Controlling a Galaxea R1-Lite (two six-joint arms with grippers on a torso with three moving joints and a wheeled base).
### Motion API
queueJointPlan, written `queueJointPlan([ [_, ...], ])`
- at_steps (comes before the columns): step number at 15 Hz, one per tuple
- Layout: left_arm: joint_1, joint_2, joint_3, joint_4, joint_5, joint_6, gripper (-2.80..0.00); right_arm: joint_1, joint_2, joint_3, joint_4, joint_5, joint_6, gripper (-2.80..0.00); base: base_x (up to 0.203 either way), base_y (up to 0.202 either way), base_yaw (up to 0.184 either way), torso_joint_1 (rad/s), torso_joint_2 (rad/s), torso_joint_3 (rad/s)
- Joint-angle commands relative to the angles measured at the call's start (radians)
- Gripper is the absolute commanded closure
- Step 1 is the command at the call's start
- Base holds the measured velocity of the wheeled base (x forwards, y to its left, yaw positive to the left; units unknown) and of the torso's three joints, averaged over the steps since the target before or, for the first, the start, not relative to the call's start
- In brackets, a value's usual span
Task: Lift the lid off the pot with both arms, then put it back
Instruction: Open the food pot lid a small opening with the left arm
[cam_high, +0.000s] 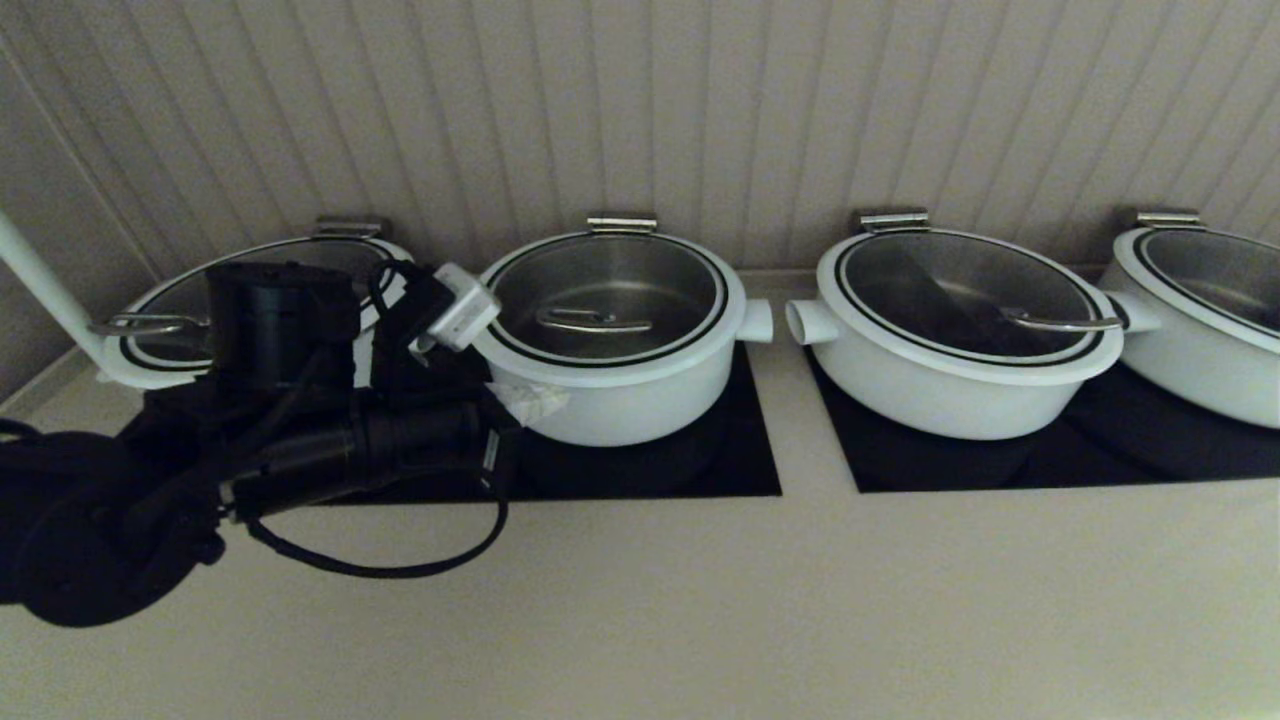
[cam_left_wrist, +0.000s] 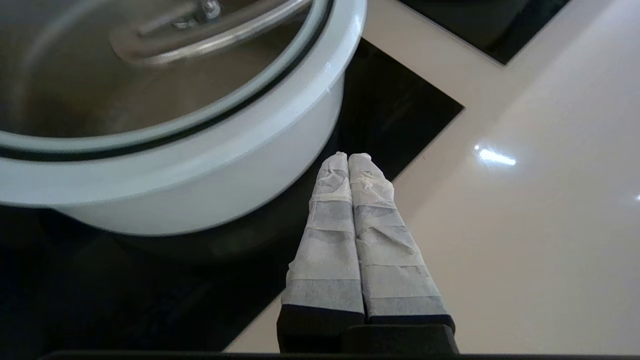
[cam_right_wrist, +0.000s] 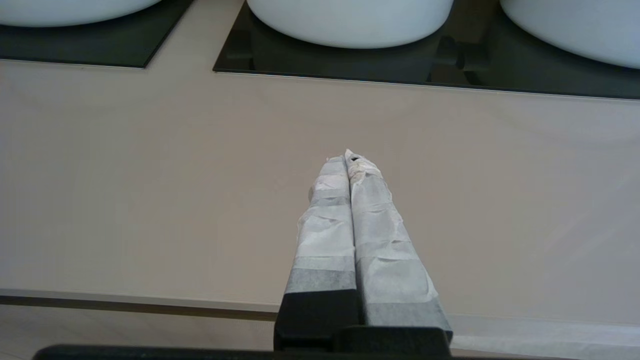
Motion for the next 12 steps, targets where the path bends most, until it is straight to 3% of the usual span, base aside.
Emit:
queueJointPlan([
  [1, 0.0, 0.038, -0.04, -0.004, 0.004, 0.001, 0.0, 0.0, 0.001, 0.0, 0.0, 0.001, -0.001, 0.0, 0.0, 0.0, 0.0, 0.0, 0.0, 0.0],
  [12, 0.001, 0.131, -0.144, -0.005, 0.044, -0.027, 0.0, 0.0, 0.001, 0.0, 0.0, 0.001, -0.001, 0.0, 0.0, 0.0, 0.0, 0.0, 0.0, 0.0],
])
